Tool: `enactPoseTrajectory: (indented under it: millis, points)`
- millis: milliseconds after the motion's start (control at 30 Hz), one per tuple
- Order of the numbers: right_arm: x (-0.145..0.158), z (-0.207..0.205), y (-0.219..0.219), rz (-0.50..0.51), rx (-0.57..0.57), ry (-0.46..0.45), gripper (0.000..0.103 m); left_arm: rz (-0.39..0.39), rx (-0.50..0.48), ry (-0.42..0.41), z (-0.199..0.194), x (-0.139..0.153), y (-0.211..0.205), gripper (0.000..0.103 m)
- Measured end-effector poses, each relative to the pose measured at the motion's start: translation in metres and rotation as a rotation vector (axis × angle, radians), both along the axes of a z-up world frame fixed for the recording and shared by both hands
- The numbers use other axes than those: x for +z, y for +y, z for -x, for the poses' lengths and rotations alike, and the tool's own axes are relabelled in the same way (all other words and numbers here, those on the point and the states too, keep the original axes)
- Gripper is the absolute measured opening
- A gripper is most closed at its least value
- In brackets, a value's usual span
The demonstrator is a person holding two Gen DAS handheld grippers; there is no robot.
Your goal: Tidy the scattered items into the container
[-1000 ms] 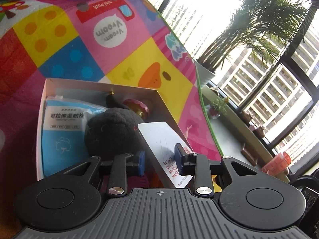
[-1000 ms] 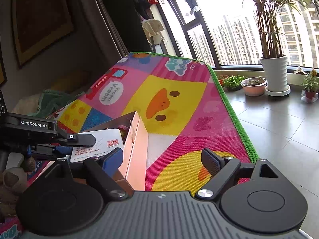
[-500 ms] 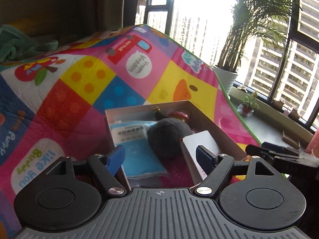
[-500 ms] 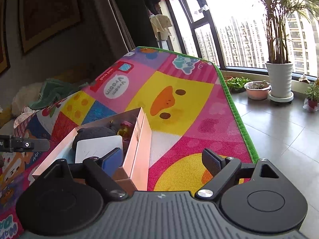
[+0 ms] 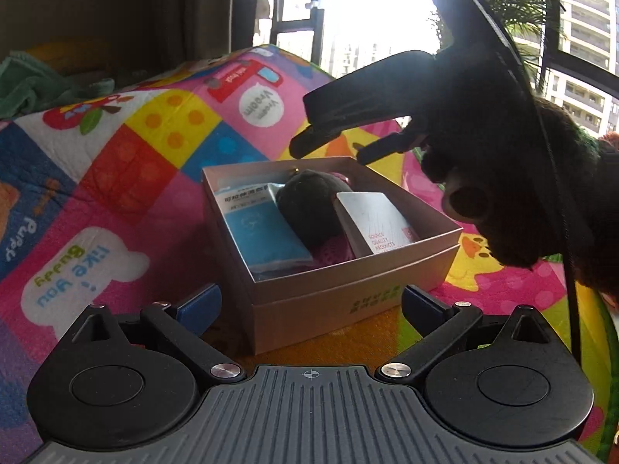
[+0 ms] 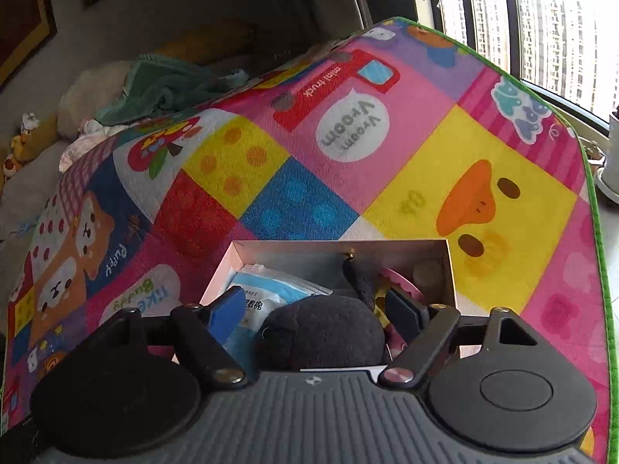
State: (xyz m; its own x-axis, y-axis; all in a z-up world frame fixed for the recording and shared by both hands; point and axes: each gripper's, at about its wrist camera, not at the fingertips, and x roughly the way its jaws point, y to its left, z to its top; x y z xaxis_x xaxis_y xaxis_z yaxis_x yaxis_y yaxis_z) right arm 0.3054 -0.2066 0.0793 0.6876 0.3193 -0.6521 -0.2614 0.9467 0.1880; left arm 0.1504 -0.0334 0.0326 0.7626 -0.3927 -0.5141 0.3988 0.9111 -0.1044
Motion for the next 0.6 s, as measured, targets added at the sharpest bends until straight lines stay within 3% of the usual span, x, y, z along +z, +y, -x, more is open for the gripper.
enactPoseTrajectory:
  millis: [100,167,300,400,500,600]
  points:
    - [-0.02,-0.022,0.006,0.058,-0.069,0.082,0.073,0.018,0.013,0.013,-0.002,-0.003,0.008,0.102]
    - [-0.028,-0.019,0.004,-0.033,-0.047,0.144,0.066,0.021,0.028,0.018,-0.004,-0.005,0.016,0.102]
    - [-0.017,0.015,0.022,0.01,0.142,0.011,0.063,0.04,0.045,0.034,-0.01,-0.007,0.026,0.103]
    - [-0.02,0.021,0.02,0.052,0.226,-0.015,0.063,0.053,0.054,0.048,-0.013,-0.008,0.029,0.103]
    - [-0.026,0.015,0.005,0.055,0.185,-0.046,0.064,0.048,0.058,0.058,-0.015,-0.01,0.029,0.103]
    - [-0.024,0.01,-0.006,-0.042,0.157,0.012,0.063,0.028,0.055,0.062,-0.015,-0.01,0.027,0.103]
